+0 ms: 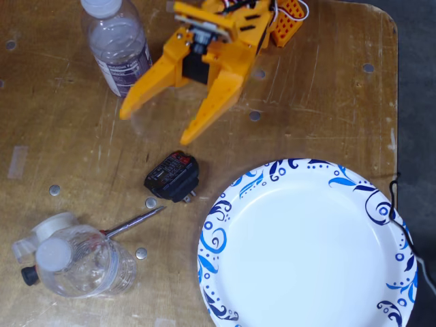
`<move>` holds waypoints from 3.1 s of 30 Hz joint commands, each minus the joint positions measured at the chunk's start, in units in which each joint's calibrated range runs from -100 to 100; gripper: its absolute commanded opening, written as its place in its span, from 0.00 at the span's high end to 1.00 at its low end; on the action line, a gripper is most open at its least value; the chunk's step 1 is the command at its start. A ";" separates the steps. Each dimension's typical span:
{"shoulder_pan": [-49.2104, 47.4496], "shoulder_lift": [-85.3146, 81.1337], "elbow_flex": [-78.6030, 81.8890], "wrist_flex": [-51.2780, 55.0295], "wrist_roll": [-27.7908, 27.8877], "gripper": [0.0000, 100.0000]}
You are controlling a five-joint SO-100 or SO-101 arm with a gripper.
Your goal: Move the bottles to the plate
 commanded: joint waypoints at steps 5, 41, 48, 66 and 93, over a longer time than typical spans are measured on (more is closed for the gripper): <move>1.51 17.21 -16.30 -5.19 0.17 0.72; 4.64 49.25 -58.46 2.38 0.27 0.66; 6.47 51.02 -60.98 2.38 0.27 0.67; 6.91 60.97 -71.70 2.38 -0.20 0.67; 8.09 62.40 -71.61 2.38 -1.76 0.87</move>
